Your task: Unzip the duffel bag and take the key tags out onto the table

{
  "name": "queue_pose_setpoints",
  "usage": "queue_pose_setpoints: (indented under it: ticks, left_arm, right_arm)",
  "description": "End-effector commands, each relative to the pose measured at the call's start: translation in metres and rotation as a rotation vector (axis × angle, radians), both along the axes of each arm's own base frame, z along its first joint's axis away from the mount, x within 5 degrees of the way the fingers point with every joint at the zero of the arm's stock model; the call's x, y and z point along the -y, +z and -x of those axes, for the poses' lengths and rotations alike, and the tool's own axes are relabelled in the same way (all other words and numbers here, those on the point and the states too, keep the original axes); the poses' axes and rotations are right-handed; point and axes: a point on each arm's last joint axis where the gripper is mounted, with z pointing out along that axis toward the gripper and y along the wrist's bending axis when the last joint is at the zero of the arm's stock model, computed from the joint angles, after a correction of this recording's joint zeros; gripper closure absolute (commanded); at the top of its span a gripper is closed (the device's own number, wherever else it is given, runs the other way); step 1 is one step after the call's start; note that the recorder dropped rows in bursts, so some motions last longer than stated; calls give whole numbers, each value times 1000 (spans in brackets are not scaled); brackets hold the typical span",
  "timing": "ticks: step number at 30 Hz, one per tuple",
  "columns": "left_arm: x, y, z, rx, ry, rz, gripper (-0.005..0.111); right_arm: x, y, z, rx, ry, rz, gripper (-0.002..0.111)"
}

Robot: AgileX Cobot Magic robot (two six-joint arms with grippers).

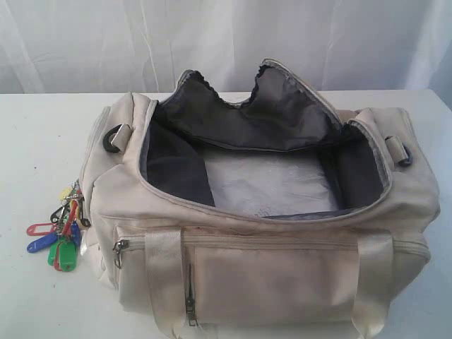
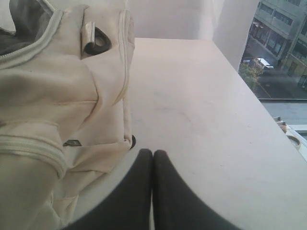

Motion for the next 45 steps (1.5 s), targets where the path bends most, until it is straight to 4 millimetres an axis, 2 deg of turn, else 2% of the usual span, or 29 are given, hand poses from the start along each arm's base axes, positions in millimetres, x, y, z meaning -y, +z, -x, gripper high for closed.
queue_pose_setpoints:
  ticks: [1,15,21,45]
  left_arm:
    - [0,-1,0,4,3,-2,107]
    - [0,-1,0,4,7,-2,107]
    - [-2,-1,0,4,44,-2,107]
    - [-1,-1,0,4,12,-2,107]
  right_arm:
    - [0,-1,0,0,-3,13,108]
    - [-3,0,1,3,69,13,108]
    - [-3,0,1,3,69,13,108]
    - [0,0,0,3,1,13,108]
